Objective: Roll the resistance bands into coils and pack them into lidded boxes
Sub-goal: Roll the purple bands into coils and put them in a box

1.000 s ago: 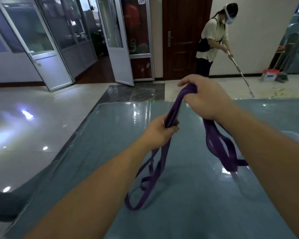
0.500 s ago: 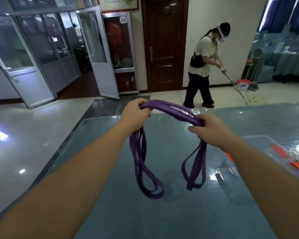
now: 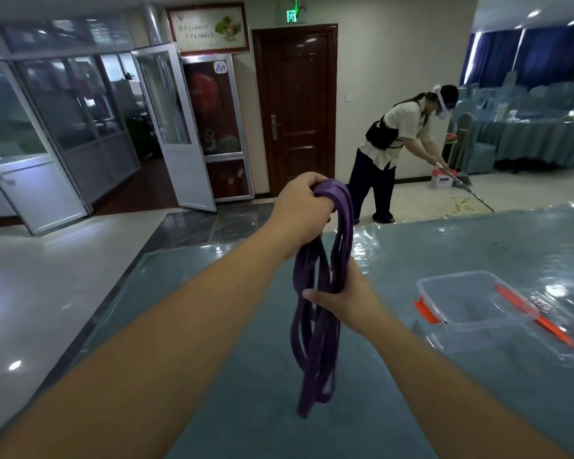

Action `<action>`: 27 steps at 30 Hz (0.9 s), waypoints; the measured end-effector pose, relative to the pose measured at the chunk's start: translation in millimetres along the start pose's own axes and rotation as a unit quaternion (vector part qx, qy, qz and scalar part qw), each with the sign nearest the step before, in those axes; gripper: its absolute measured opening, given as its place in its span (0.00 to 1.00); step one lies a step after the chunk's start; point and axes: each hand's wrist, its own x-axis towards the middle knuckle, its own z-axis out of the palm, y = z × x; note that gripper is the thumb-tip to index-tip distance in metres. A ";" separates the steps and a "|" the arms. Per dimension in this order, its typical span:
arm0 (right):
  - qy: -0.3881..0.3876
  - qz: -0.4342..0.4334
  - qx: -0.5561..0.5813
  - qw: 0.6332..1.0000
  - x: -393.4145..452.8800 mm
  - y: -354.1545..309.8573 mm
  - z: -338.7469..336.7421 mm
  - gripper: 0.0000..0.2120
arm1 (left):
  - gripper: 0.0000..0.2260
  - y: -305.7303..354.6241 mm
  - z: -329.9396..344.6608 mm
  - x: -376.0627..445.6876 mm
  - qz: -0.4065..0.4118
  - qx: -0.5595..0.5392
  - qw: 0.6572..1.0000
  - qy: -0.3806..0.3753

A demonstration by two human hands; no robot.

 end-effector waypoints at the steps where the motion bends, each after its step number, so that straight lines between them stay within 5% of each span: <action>1: 0.008 -0.001 0.022 1.000 0.5 3.1 4.5 0.36 | 0.10 4.2 3.5 -1.3 -0.004 -0.026 1.000 -0.008; 6: -0.029 -0.018 0.125 0.992 -14.3 15.2 17.1 0.42 | 0.12 28.1 13.3 -13.0 -0.008 -0.091 0.994 -0.053; 13: 0.035 0.063 0.096 0.993 -17.9 45.9 14.5 0.12 | 0.12 28.0 -1.1 -9.5 -0.011 -0.121 0.992 -0.044; 23: 0.025 0.126 -0.013 0.992 -42.8 94.5 -5.7 0.11 | 0.13 -21.9 10.1 -0.5 -0.076 -0.193 0.978 -0.018; 27: 0.085 0.197 0.007 0.977 -54.4 115.2 -16.2 0.12 | 0.13 -39.6 20.7 11.1 -0.116 -0.201 0.972 -0.035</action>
